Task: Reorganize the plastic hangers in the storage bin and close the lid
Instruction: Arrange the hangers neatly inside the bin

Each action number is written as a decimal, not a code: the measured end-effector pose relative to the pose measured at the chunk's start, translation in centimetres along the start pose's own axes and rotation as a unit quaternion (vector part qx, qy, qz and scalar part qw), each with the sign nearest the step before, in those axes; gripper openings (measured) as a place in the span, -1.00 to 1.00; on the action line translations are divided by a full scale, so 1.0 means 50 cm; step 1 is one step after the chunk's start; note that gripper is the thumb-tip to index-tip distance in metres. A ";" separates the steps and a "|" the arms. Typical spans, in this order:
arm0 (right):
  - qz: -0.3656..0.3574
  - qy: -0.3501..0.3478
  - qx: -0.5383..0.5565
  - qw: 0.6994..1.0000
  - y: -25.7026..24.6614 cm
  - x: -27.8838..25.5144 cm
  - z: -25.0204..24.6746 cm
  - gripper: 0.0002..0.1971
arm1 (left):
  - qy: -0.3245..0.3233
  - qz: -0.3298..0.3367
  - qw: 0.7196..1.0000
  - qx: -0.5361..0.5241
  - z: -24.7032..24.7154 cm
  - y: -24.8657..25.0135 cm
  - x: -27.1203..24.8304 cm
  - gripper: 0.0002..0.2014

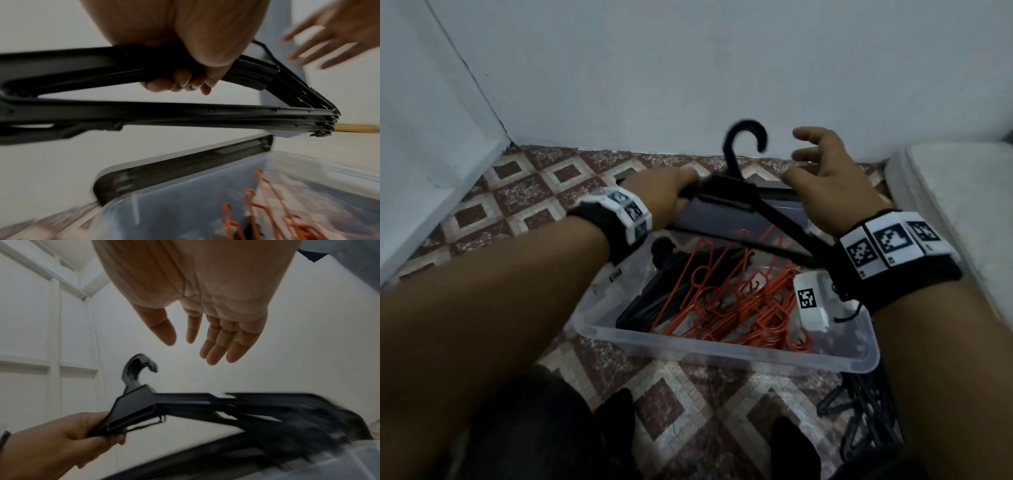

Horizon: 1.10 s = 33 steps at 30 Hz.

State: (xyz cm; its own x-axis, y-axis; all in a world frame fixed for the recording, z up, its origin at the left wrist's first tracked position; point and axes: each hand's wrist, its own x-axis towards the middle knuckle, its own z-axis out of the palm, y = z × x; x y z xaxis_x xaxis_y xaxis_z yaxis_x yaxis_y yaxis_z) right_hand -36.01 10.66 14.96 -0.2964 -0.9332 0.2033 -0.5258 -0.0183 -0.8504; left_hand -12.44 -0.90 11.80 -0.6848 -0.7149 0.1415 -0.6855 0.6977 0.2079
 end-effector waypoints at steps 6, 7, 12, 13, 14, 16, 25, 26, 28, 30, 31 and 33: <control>0.057 -0.102 -0.173 0.978 0.023 -0.017 0.032 -0.81 | 0.070 -0.140 0.988 -0.014 -0.021 -0.121 -0.017 -0.79; 0.054 -0.160 -0.213 0.962 0.030 -0.022 0.050 -0.80 | 0.078 -0.153 0.985 -0.018 -0.010 -0.134 -0.027 -0.78; 0.070 -0.309 -0.323 0.891 0.081 -0.003 0.165 -0.68 | 0.073 -0.215 0.974 -0.021 0.068 -0.194 -0.081 -0.93; 0.063 -0.322 -0.340 0.882 0.092 0.004 0.192 -0.66 | 0.066 -0.224 0.972 -0.014 0.082 -0.208 -0.089 -0.90; 0.038 -0.332 -0.358 0.872 0.105 0.013 0.221 -0.63 | 0.060 -0.230 0.971 -0.008 0.094 -0.221 -0.094 -0.88; -0.017 -0.357 -0.413 0.838 0.129 0.025 0.283 -0.49 | 0.053 -0.239 0.970 0.007 0.108 -0.242 -0.098 -0.87; -0.110 -0.404 -0.491 0.764 0.186 0.072 0.475 -0.45 | 0.040 -0.286 0.957 0.010 0.164 -0.254 -0.065 -0.84; -0.104 -0.403 -0.516 0.749 0.191 0.072 0.473 -0.48 | 0.035 -0.280 0.959 0.025 0.170 -0.248 -0.062 -0.85; -0.079 -0.419 -0.551 0.718 0.197 0.069 0.459 -0.48 | 0.019 -0.265 0.963 0.055 0.178 -0.237 -0.060 -0.88; -0.065 -0.442 -0.556 0.701 0.190 0.063 0.437 -0.43 | -0.004 -0.253 0.965 0.063 0.187 -0.234 -0.058 -0.85; -0.066 -0.445 -0.554 0.701 0.184 0.059 0.425 -0.45 | -0.019 -0.250 0.967 0.053 0.193 -0.232 -0.056 -0.83; -0.064 -0.445 -0.541 0.711 0.173 0.052 0.397 -0.49 | -0.058 -0.251 0.966 0.034 0.211 -0.223 -0.049 -0.82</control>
State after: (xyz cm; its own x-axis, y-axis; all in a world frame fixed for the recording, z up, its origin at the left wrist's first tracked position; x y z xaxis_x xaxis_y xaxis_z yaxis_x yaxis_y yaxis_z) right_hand -25.51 0.95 -1.51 0.1778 -0.8152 -0.5512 -0.9513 -0.2858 0.1157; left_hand -5.74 -6.45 -1.05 -0.2834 -0.9563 -0.0717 -0.9499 0.2696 0.1580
